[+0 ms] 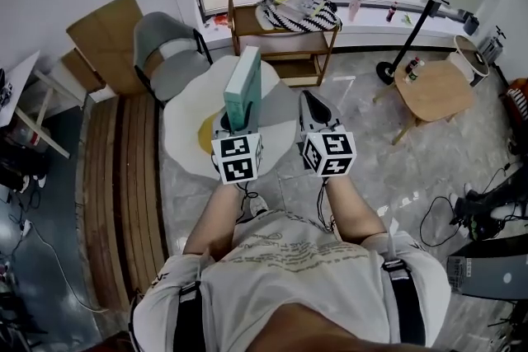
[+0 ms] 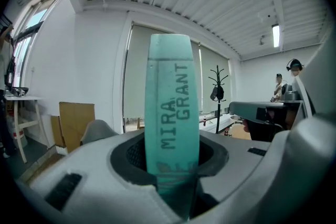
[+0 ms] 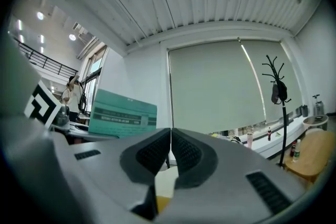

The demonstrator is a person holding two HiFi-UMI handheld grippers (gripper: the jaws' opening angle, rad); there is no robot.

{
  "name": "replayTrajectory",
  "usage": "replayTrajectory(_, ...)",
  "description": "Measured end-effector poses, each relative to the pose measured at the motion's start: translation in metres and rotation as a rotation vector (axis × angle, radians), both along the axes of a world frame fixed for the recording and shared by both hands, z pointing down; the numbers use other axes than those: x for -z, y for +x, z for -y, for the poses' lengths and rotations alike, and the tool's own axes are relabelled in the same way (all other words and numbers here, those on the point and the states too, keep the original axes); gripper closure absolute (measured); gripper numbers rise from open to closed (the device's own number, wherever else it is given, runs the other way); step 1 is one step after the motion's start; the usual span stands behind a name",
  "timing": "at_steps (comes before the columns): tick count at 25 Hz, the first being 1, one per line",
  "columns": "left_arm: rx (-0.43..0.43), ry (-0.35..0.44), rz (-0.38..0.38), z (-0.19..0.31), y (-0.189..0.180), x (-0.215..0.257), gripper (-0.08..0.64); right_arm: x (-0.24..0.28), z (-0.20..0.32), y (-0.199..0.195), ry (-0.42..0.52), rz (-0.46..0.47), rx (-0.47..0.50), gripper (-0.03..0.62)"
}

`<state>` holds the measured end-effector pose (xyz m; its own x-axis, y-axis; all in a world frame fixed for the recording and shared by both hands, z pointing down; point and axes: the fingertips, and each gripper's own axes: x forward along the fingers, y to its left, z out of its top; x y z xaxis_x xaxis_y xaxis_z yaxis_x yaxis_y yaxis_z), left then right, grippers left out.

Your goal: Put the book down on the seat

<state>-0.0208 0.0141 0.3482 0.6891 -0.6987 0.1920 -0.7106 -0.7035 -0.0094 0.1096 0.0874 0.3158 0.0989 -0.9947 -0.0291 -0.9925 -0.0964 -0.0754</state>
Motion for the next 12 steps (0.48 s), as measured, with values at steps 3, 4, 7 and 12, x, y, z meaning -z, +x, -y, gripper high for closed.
replayTrajectory(3, 0.005, -0.015, 0.003, 0.031, 0.004, -0.005, 0.399, -0.002, 0.031, 0.004, -0.01, -0.004, 0.008, 0.563)
replayTrajectory(4, 0.003, -0.016, 0.004, 0.041, 0.005, -0.006, 0.4, -0.002, 0.042, 0.006, -0.011, -0.004, 0.007, 0.563)
replayTrajectory(7, -0.001, -0.015, 0.004, 0.073, 0.01, -0.006, 0.399, -0.003, 0.072, 0.01, -0.012, -0.007, 0.003, 0.563)
replayTrajectory(12, -0.004, -0.006, 0.005, 0.125, 0.013, -0.004, 0.399, -0.003, 0.123, 0.013, -0.009, -0.003, -0.002, 0.563)
